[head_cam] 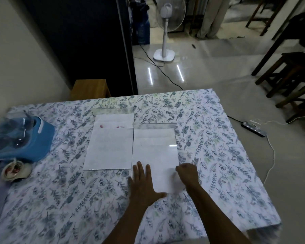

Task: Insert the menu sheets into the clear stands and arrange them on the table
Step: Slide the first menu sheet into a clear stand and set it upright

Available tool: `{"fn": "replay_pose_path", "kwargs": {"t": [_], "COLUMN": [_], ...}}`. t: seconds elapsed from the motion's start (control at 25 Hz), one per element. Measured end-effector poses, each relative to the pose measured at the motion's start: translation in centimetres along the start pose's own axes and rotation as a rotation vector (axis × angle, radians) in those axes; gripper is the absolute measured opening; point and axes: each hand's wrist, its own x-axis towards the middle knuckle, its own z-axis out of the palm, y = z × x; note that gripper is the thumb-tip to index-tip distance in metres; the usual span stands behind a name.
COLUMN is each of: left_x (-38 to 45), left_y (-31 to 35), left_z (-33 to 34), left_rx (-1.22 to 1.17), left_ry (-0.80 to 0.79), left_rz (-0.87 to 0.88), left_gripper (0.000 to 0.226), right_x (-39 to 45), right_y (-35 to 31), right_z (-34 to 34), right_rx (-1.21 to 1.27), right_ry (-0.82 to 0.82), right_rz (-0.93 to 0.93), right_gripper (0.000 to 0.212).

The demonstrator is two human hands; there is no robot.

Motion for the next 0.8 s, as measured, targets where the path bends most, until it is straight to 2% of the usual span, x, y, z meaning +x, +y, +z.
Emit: {"fn": "replay_pose_path", "kwargs": {"t": [0.12, 0.2, 0.28, 0.36, 0.44, 0.52, 0.56, 0.68, 0.8], "left_x": [-2.3, -3.4, -4.3, -5.4, -6.6, -7.9, -8.5, -9.8, -10.2], "left_y": [-0.3, -0.6, -0.8, -0.9, -1.2, -1.4, -1.5, -2.3, -2.9], "left_z": [-0.1, -0.8, -1.7, -3.0, -4.6, -6.8, -8.0, -11.1, -13.4], "left_rx": [-0.074, -0.293, -0.544, -0.669, -0.765, -0.818, -0.83, -0.851, -0.969], "left_ry": [0.035, 0.118, 0.222, 0.284, 0.33, 0.384, 0.399, 0.421, 0.373], "left_rz": [0.023, -0.012, -0.083, -0.129, -0.127, -0.092, -0.084, -0.072, -0.044], "left_gripper": [0.118, 0.106, 0.095, 0.083, 0.061, 0.031, 0.027, 0.042, 0.039], "right_x": [-2.3, -3.4, -4.2, -5.0, -5.8, -6.6, -7.0, -8.1, -9.3], "right_y": [1.5, 2.0, 2.6, 2.8, 2.5, 1.5, 0.8, -0.8, -2.4], "right_z": [-0.4, -1.0, -1.9, -3.4, -5.1, -7.1, -8.1, -10.4, -12.2], "right_rx": [0.089, 0.183, 0.296, 0.309, 0.279, 0.226, 0.209, 0.214, 0.262], "right_ry": [-0.044, -0.033, -0.05, -0.068, -0.083, -0.115, -0.138, -0.191, -0.219], "right_rz": [-0.003, 0.052, 0.117, 0.086, 0.036, -0.045, -0.088, -0.163, -0.184], "right_gripper": [0.017, 0.011, 0.026, 0.027, 0.028, 0.029, 0.03, 0.036, 0.026]}}
